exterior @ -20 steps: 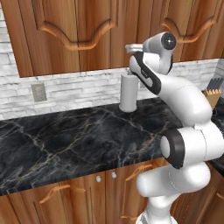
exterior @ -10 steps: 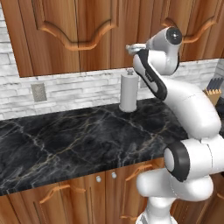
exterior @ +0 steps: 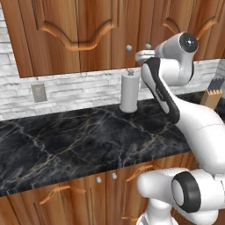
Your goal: Close all open cabinet doors.
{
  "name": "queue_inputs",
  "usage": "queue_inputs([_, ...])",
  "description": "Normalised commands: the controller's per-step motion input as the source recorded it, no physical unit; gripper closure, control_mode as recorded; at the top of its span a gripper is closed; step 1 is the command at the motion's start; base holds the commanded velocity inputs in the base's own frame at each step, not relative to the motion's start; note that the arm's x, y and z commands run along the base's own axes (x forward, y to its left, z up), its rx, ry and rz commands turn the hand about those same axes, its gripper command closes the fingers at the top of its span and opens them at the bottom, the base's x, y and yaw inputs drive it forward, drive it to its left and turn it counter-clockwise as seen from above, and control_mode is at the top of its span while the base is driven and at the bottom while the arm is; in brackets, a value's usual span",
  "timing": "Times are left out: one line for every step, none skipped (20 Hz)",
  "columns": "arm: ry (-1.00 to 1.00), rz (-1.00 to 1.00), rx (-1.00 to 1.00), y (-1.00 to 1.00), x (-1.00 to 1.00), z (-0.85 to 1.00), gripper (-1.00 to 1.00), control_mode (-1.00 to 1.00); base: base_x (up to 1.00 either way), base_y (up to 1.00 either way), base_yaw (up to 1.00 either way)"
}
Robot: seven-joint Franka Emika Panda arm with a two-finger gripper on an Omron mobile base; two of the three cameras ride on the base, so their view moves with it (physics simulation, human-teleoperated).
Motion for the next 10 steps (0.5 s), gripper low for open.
queue_inputs([0.14, -0.05, 0.03, 0.04, -1.00, 0.03, -1.00, -1.00, 0.00, 0.00, 0.00])
queue_inputs([0.15, -0.06, 0.05, 0.01, -1.00, 0.05, -1.00, -1.00, 0.00, 0.00, 0.00])
queue_inputs([0.17, -0.08, 0.07, 0.00, -1.00, 0.06, -1.00, -1.00, 0.00, 0.00, 0.00])
queue_inputs([0.17, -0.08, 0.07, 0.00, -1.00, 0.07, -1.00, -1.00, 0.00, 0.00, 0.00])
queue_inputs([0.13, -0.08, 0.09, 0.00, -1.00, 0.03, -1.00, -1.00, 0.00, 0.00, 0.00])
queue_inputs([0.11, -0.07, 0.08, 0.00, -1.00, 0.00, -1.00, -1.00, 0.00, 0.00, 0.00])
queue_inputs([0.10, -0.07, 0.07, 0.00, -1.00, 0.00, -1.00, -1.00, 0.00, 0.00, 0.00])
queue_inputs([0.13, -0.07, 0.07, 0.00, -1.00, 0.00, -1.00, -1.00, 0.00, 0.00, 0.00])
queue_inputs([0.17, -0.05, 0.04, 0.00, -1.00, 0.00, -1.00, -1.00, 0.00, 0.00, 0.00])
queue_inputs([0.18, -0.05, 0.02, 0.00, -1.00, 0.00, -1.00, -1.00, 0.00, 0.00, 0.00])
